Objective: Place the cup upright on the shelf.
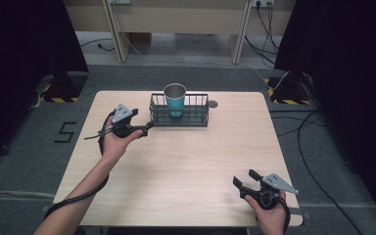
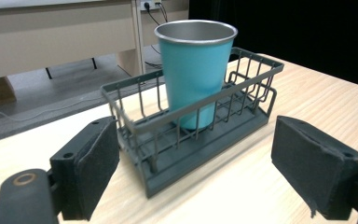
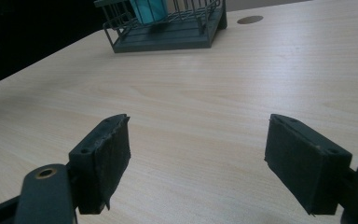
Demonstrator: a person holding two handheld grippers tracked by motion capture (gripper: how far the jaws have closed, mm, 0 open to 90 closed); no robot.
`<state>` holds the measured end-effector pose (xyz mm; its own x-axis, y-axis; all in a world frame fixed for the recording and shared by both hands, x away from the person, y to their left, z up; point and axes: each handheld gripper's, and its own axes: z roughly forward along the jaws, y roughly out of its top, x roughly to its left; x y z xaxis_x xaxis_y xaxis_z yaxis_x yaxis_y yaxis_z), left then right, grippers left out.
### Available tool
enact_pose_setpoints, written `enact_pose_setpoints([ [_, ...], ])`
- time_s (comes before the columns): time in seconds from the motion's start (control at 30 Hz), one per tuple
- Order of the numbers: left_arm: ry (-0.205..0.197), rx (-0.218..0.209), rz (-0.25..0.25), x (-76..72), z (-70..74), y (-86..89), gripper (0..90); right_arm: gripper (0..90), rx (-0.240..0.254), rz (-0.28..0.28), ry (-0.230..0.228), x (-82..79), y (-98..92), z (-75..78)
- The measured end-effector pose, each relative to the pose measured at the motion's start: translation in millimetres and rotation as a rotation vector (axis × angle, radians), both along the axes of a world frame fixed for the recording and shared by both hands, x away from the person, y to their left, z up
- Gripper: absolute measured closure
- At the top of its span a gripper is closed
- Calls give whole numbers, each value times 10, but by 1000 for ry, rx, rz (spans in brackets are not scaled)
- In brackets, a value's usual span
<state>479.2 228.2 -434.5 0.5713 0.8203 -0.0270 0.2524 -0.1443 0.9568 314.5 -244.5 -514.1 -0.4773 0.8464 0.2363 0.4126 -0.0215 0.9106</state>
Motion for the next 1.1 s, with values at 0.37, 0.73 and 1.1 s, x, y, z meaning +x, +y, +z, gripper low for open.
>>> enact_pose_setpoints([
  [0.37, 1, 0, 8, -196, -63, 204, 146, 229, -3, -2, 1, 2, 2, 0],
  [0.73, -6, -3, -10, -491, -194, 296, 151, 229, -2, -2, 2, 2, 0, 0],
  [1.1, 1, -6, 15, -792, -338, 598, 147, 228, -4, -2, 2, 1, 3, 1],
])
